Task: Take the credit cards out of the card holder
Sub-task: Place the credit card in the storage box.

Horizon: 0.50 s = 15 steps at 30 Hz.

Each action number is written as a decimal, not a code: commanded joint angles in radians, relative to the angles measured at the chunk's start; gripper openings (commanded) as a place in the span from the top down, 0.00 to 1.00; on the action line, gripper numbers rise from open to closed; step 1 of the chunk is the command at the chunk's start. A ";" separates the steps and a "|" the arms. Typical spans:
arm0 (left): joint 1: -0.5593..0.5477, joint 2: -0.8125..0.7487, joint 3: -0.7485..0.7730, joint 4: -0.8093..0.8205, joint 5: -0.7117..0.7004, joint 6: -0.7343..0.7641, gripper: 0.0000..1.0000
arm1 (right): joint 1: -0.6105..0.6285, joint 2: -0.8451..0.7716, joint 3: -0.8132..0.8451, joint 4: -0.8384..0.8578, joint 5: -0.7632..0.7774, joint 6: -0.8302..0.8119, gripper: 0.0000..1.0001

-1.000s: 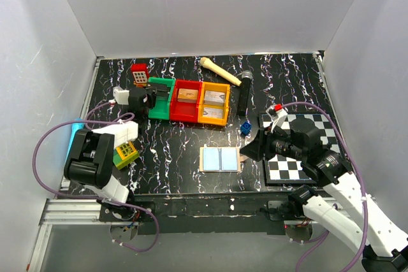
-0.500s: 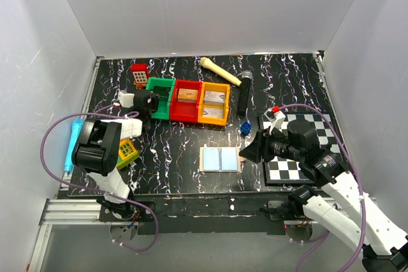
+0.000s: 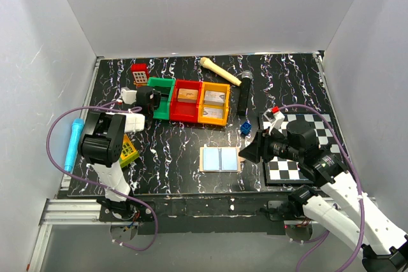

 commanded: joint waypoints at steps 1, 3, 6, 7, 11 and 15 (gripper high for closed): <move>0.009 0.024 0.036 0.003 -0.009 0.011 1.00 | 0.005 -0.001 -0.002 0.037 0.000 -0.002 0.43; 0.009 0.035 0.042 -0.004 -0.004 0.014 1.00 | 0.005 0.004 -0.002 0.037 0.003 -0.005 0.43; 0.011 0.050 0.053 -0.019 0.005 0.019 1.00 | 0.005 0.007 -0.002 0.039 0.004 -0.007 0.43; 0.012 0.059 0.056 -0.024 0.008 0.020 1.00 | 0.005 0.005 -0.002 0.039 0.006 -0.008 0.43; 0.018 0.073 0.065 -0.049 0.020 0.020 0.99 | 0.005 0.010 0.000 0.039 0.006 -0.008 0.43; 0.026 0.082 0.084 -0.078 0.036 0.022 0.93 | 0.005 0.016 0.001 0.039 0.004 -0.007 0.43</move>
